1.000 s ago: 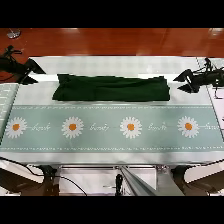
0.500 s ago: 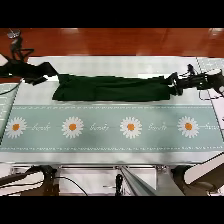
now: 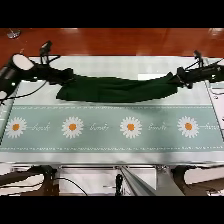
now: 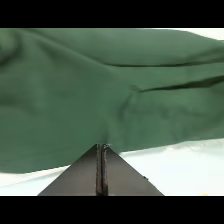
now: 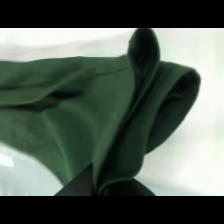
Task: Fold the shirts.
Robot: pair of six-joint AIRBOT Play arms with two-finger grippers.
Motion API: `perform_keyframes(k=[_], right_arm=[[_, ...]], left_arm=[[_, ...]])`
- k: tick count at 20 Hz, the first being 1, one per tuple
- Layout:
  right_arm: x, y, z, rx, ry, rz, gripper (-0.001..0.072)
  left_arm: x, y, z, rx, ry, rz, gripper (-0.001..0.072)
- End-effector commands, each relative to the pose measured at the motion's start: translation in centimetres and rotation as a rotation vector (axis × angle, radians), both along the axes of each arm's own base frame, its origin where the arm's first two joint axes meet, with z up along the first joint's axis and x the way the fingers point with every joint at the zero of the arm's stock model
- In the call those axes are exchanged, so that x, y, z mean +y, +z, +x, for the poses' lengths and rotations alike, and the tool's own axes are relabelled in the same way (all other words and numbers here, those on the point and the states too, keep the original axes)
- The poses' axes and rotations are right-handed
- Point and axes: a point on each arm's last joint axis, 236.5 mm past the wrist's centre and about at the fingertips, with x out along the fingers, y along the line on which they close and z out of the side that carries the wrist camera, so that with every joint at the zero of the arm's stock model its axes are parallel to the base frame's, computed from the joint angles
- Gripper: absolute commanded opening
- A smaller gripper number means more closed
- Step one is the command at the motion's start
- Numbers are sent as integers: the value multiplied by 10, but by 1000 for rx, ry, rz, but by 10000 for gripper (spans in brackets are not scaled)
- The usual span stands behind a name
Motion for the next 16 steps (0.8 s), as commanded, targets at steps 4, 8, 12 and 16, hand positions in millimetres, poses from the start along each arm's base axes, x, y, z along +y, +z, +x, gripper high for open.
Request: perform_keyframes(k=[4,8,12,16], right_arm=[[30,79,-100,-182,38,-113,30],[49,108,-148,-243,13,-105,30],[56,129,-166,-289,-11,-100,30],[59,132,-172,-278,-13,-86,31]], left_arm=[[-140,-17,-17,-16,-235,-36,20],[-239,-30,-49,26,-371,-68,21],[-304,-53,-113,115,-535,-76,21],[-342,-82,-187,260,-639,-97,21]])
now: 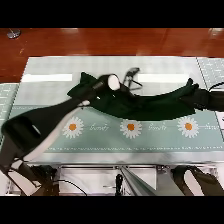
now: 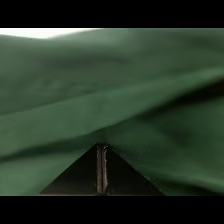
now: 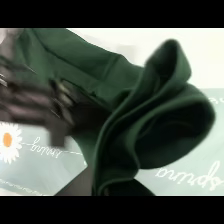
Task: Fold the shirts.
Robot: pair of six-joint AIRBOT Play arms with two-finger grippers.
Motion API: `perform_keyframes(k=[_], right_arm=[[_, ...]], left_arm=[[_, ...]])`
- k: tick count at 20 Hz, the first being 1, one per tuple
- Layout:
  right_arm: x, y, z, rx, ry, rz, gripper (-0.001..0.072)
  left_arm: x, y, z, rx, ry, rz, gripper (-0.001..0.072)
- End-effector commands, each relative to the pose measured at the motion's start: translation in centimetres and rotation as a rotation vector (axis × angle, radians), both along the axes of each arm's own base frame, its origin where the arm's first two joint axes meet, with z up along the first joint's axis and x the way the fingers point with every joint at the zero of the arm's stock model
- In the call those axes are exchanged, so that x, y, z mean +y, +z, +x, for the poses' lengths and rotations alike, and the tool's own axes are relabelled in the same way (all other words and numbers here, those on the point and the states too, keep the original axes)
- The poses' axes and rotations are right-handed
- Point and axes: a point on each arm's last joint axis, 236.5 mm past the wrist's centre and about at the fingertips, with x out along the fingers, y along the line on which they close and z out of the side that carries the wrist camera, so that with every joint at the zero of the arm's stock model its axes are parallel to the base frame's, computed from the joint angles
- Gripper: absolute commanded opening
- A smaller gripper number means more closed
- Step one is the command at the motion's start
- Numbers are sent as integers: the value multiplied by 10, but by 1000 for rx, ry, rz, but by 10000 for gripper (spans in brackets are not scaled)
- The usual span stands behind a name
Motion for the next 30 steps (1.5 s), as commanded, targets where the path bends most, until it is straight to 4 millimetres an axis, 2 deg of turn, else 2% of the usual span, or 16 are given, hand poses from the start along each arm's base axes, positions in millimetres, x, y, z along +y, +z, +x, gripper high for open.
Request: perform_keyframes(k=[1,3,4,6,8,10,12,14,15,16,18,21,23,26,28,30], right_arm=[[5,6,-7,1,-8,22,31],[10,12,-5,-17,-5,53,31],[14,14,-5,-24,2,68,31],[16,17,-7,-23,13,71,31],[16,26,-5,-45,15,74,31],[22,41,3,-78,19,112,31],[33,50,12,-96,50,133,31],[67,53,26,-101,120,157,31],[89,52,40,-94,141,174,31],[116,50,54,-93,177,182,31],[169,34,77,-49,263,183,31],[245,-13,110,55,368,182,31],[281,-48,130,116,397,180,32],[317,-94,152,194,398,185,31],[330,-115,160,231,384,192,31],[340,-123,172,231,353,210,31]], left_arm=[[-37,-19,-77,163,-123,-10,21],[-52,-15,-103,212,-166,-49,21],[-55,-9,-102,217,-162,-74,21],[-47,12,-70,196,-123,-110,21],[-16,45,-10,151,-45,-156,21],[38,84,55,91,71,-199,21],[113,125,113,13,210,-222,21],[192,169,146,-70,329,-232,21],[231,185,151,-141,350,-197,21],[273,191,151,-198,382,-118,21],[335,201,137,-257,477,-22,21],[379,227,100,-385,625,-30,22],[387,228,67,-445,677,-35,22],[381,198,21,-440,697,-40,22],[379,171,2,-397,703,-33,22],[376,148,-7,-340,705,-31,22]])
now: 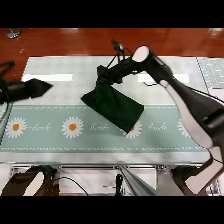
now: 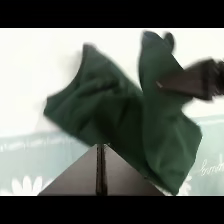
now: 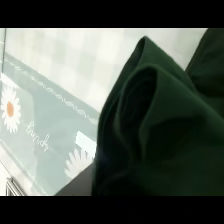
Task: Fold the shirts.
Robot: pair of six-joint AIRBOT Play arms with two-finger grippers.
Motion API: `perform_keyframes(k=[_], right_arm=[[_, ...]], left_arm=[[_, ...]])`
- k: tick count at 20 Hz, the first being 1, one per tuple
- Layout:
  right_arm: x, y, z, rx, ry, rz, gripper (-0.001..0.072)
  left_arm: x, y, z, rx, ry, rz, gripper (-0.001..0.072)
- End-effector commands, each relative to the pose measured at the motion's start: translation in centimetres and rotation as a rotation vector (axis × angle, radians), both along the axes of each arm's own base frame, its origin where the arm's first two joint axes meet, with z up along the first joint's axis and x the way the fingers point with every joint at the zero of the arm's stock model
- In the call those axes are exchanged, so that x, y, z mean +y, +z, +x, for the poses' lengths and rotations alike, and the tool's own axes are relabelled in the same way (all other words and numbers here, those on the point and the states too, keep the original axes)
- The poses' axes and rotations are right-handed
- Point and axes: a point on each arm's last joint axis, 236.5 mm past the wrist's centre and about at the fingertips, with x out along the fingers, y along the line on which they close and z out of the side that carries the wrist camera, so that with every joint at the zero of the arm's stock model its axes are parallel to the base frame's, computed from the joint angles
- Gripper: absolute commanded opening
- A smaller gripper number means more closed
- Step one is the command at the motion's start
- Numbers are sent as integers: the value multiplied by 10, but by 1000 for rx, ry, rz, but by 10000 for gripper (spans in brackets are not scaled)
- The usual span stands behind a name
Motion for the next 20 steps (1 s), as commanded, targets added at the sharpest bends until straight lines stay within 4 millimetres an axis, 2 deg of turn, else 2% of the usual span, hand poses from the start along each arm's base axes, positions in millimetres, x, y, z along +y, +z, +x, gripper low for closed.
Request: perform_keyframes(k=[1,2,3,5,7,9,11,12,13,14,15,16,17,19,20], right_arm=[[27,-25,21,32,-49,25,32],[33,-19,24,34,-60,58,208],[42,-12,20,40,-43,100,632],[37,10,17,45,-10,146,627],[-1,43,18,43,14,143,627],[-72,77,9,14,59,50,627],[-175,83,-14,-31,56,-288,627],[-242,83,-20,-75,-40,-533,626],[-309,94,-22,-142,-241,-748,620],[-350,108,-29,-230,-431,-835,617],[-362,109,-44,-298,-567,-780,617],[-357,93,-62,-312,-640,-682,617],[-346,65,-83,-275,-686,-585,617],[-309,-9,-126,-79,-717,-383,617],[-290,-36,-142,26,-715,-304,617]], left_arm=[[0,-38,-21,51,25,-21,22],[1,-45,-20,65,30,-22,22],[1,-50,-19,74,35,-23,22],[7,-50,-8,55,65,-23,22],[13,-50,4,29,102,-21,22],[15,-53,7,35,111,-23,22],[14,-55,7,45,110,-24,22],[14,-55,7,45,110,-25,22],[14,-55,7,45,110,-25,22],[14,-55,7,45,110,-24,22],[14,-56,7,46,109,-24,22],[13,-56,6,47,107,-25,22],[11,-56,6,47,101,-23,22],[8,-56,5,46,89,-23,22],[6,-56,5,46,83,-23,22]])
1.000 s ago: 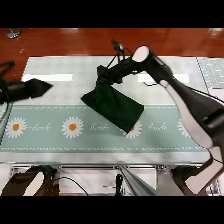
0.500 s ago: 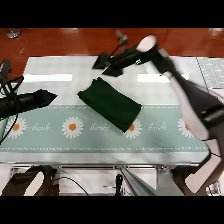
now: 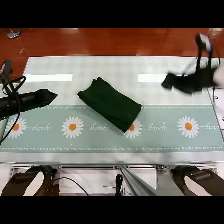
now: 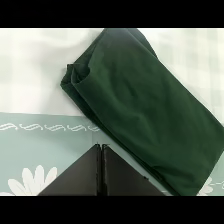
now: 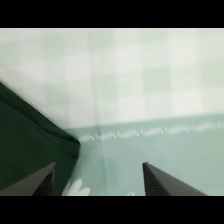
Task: Fold the shirts.
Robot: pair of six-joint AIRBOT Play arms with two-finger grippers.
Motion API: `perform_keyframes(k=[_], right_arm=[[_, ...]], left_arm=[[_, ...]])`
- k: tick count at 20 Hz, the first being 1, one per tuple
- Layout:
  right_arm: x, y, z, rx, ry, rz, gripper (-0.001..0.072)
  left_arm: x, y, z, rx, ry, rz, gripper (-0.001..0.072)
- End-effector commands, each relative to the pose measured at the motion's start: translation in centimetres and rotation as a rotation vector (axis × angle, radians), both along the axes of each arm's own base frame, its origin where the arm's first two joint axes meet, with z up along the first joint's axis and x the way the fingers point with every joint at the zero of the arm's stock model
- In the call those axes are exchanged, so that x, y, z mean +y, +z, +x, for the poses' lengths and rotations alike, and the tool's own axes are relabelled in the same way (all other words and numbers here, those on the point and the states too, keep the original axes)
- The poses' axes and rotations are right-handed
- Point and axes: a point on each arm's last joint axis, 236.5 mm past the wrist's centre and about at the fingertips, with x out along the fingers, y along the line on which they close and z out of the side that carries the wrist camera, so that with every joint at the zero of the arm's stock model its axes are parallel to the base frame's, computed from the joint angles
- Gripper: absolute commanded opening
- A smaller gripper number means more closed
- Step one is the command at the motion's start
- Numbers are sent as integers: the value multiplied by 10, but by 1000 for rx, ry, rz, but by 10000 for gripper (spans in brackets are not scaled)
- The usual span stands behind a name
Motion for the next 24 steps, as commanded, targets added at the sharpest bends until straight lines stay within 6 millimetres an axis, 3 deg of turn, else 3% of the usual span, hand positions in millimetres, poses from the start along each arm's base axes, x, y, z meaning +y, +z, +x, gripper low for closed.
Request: perform_keyframes(k=[1,4,6,9,12,15,16,18,19,20,24], right_arm=[[32,-82,-53,76,-164,311,617],[48,-118,-50,154,-168,367,617],[69,-133,-48,219,-113,426,617],[108,-138,-40,274,-26,574,617],[127,-143,-28,308,16,614,617],[158,-155,-36,383,106,603,617],[165,-157,-34,386,121,599,605],[180,-158,-25,389,150,600,424],[189,-154,-21,386,190,603,196],[197,-143,-13,349,256,609,31],[214,-37,53,121,463,538,30]], left_arm=[[-6,0,-1,-2,-17,1,22],[-9,-1,-1,0,-26,1,22],[-9,-4,-1,10,-27,0,22],[-9,-11,1,33,-27,-2,22],[-9,-20,3,59,-27,-4,22],[-9,-23,3,68,-27,-4,22],[-9,-23,3,68,-27,-4,22],[-9,-23,3,68,-27,-4,22],[-9,-23,3,68,-27,-4,22],[-9,-23,3,68,-27,-4,22],[-9,-23,3,69,-27,-4,22]])
